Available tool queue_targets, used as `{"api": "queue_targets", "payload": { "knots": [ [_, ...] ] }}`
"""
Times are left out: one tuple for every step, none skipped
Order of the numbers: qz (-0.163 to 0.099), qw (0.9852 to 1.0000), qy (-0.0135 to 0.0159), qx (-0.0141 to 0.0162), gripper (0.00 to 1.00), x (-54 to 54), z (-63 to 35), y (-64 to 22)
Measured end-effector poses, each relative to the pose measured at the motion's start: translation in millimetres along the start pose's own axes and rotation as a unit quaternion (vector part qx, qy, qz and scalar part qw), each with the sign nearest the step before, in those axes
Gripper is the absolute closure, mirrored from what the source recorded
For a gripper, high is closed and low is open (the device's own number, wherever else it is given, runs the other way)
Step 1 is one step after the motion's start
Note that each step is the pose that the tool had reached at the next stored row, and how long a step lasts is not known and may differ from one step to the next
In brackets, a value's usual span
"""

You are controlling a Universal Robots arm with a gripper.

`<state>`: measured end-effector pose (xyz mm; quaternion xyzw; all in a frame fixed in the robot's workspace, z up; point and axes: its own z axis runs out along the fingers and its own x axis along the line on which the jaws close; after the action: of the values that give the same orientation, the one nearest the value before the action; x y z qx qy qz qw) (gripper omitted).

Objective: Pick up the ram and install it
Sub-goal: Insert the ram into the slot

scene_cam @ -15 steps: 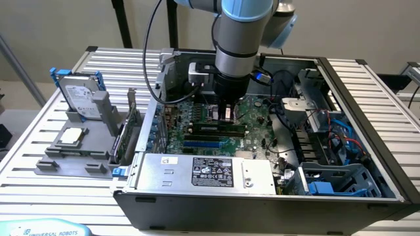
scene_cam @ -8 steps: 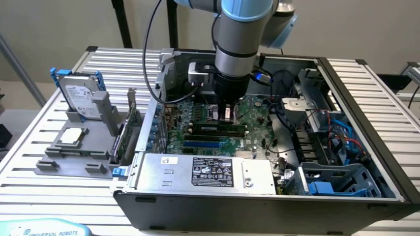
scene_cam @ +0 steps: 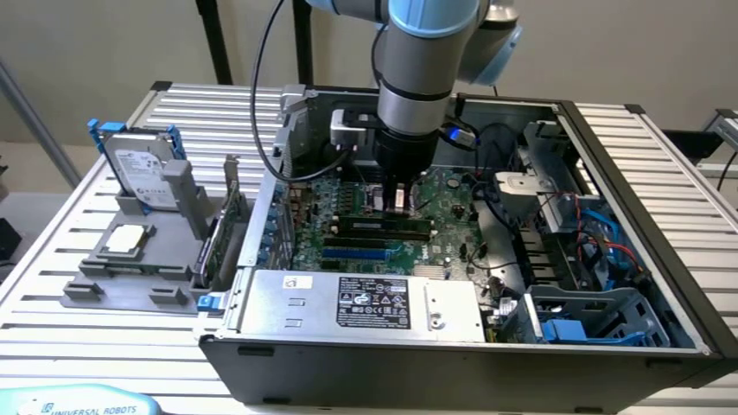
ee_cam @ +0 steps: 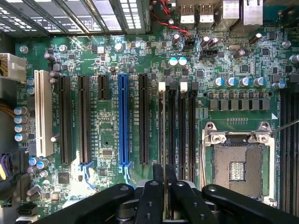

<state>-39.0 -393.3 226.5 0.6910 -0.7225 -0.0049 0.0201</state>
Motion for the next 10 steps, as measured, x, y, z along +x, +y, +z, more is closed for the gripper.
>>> {"api": "queue_targets", "payload": {
  "knots": [
    [0.000, 1.0000, 0.0000, 0.0000, 0.87, 0.0, 0.1, 0.0],
    [0.000, 1.0000, 0.0000, 0.0000, 0.87, -0.1, 0.1, 0.0],
    [0.000, 1.0000, 0.0000, 0.0000, 0.87, -0.1, 0.2, 0.0],
    [0.000, 1.0000, 0.0000, 0.0000, 0.87, -0.1, 0.3, 0.0],
    [0.000, 1.0000, 0.0000, -0.0001, 0.87, -0.1, 0.5, 0.0],
    [0.000, 1.0000, -0.0001, -0.0001, 0.87, -0.1, 0.8, 0.0],
    [0.000, 1.0000, 0.0000, -0.0001, 0.87, -0.1, 1.1, 0.0],
    [0.000, 1.0000, 0.0000, -0.0001, 0.87, -0.1, 1.5, 0.0],
    [0.000, 1.0000, 0.0000, 0.0000, 0.87, -0.1, 1.9, 0.0],
    [0.000, 1.0000, 0.0000, 0.0000, 0.87, -0.1, 2.2, 0.0]
  ]
}}
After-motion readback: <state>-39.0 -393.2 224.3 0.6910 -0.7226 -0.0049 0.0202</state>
